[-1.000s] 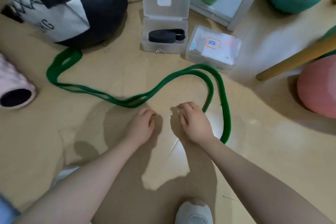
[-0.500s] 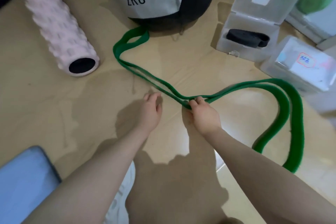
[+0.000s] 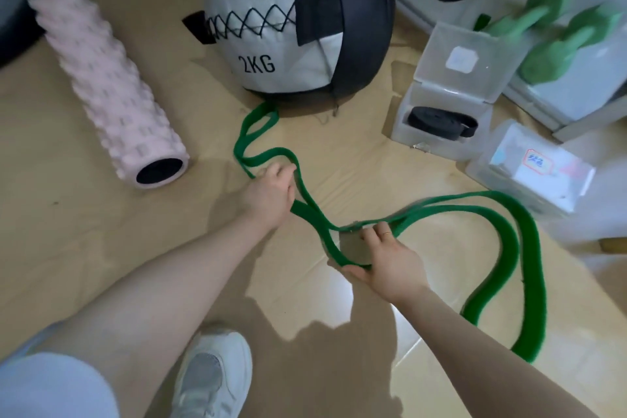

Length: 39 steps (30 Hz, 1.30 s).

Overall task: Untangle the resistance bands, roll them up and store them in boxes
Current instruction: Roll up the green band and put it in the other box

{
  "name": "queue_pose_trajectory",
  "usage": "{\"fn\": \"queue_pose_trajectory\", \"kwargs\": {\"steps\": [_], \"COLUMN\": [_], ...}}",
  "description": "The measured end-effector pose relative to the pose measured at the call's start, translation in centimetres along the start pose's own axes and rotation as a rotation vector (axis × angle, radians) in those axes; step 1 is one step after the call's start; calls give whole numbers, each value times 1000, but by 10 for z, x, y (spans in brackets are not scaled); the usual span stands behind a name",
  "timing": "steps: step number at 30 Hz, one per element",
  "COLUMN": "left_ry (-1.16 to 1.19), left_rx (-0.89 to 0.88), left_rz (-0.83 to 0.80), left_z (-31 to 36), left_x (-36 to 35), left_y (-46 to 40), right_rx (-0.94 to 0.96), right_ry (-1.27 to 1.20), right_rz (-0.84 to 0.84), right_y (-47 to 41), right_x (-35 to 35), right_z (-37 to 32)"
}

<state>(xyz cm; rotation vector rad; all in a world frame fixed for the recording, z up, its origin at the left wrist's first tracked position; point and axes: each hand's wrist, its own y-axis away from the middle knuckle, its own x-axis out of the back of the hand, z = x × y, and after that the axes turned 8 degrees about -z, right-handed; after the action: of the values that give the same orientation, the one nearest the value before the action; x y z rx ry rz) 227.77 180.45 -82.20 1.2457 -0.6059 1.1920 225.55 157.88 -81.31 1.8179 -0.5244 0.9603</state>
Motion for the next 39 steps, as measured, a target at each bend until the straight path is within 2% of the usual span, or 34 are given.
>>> {"fn": "queue_pose_trajectory", "kwargs": {"steps": [3, 8, 12, 15, 19, 22, 23, 25, 28, 31, 33, 37, 39], "left_ry": [25, 192, 420, 553, 419, 352, 327, 245, 224, 294, 374, 719, 723], "left_rx": [180, 464, 526, 391, -7, -265, -332, -431, -453, -492, -479, -419, -427], "left_rz": [27, 65, 79, 125, 61, 113, 135, 168, 135, 45, -8, -243, -279], "left_z": [-11, -31, -46, -49, -32, -10, -2, 19, 58, 97, 121, 160, 173], "left_x": [24, 37, 24, 14, 2, 8, 12, 21, 31, 38, 44, 64, 70], "left_y": [-36, -90, -110, -101, -54, -18, -9, 6, 28, 49, 62, 77, 80], "right_rx": [7, -71, -91, -104, -218, -294, -300, -274, -226, -149, -90, 24, 60], "right_ry": [-15, -325, -467, -581, -946, -1306, -1376, -1362, -1342, -1390, -1393, -1337, -1303], "right_rz": [70, 135, 134, 151, 224, 278, 303, 391, 551, 612, 592, 478, 436], "right_y": [-19, -68, -93, -103, -99, -84, -77, -62, -31, 9, 36, 85, 104], "right_x": [20, 50, 50, 46, 53, 63, 67, 75, 88, 99, 106, 123, 120], "right_z": [-18, -40, -49, -57, -66, -69, -68, -62, -46, -23, -6, 29, 43]}}
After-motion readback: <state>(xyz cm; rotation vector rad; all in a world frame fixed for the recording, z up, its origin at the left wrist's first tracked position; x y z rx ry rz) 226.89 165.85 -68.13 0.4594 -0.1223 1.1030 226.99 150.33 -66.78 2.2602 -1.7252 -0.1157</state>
